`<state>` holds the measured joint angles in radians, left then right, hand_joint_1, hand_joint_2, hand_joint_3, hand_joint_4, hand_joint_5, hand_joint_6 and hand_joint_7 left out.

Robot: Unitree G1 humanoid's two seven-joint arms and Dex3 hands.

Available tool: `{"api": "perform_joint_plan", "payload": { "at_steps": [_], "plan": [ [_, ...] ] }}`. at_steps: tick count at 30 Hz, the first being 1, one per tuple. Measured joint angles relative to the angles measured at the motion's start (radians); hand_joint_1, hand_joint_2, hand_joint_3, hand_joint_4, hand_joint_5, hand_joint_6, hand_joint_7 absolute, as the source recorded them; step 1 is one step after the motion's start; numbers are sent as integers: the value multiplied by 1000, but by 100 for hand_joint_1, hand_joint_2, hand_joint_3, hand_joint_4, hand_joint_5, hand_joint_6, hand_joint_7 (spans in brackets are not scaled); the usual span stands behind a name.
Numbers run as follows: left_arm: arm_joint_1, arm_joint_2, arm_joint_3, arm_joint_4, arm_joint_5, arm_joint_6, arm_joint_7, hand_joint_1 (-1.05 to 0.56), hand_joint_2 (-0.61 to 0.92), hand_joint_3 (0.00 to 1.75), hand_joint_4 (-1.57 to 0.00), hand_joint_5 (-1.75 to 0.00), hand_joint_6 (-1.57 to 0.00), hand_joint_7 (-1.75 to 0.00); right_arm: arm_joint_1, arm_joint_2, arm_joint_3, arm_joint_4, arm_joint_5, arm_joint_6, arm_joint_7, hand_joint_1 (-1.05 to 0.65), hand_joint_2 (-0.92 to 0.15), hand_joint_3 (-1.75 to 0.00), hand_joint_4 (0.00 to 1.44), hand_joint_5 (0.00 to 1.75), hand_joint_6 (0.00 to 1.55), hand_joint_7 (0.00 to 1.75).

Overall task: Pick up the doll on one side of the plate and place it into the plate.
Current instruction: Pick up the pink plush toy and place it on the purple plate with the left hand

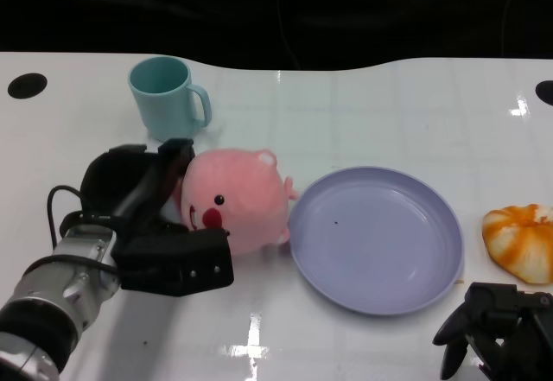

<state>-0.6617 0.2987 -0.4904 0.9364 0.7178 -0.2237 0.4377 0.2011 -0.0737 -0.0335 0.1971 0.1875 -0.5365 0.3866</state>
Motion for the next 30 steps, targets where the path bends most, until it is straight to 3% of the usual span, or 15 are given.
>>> {"api": "perform_joint_plan", "payload": {
  "at_steps": [16,30],
  "plan": [
    [62,64,62,-429,11,203,-229,-24,60,97,-89,-175,-63,-175,1,1,2,-3,-1,11,-1,-97,-92,-35,108,127,108,90],
    [33,-79,17,-486,32,237,-324,-26,55,98,-90,-175,-63,-175,1,1,4,-4,-4,14,-10,-98,-92,-35,107,129,108,93]
  ]
}}
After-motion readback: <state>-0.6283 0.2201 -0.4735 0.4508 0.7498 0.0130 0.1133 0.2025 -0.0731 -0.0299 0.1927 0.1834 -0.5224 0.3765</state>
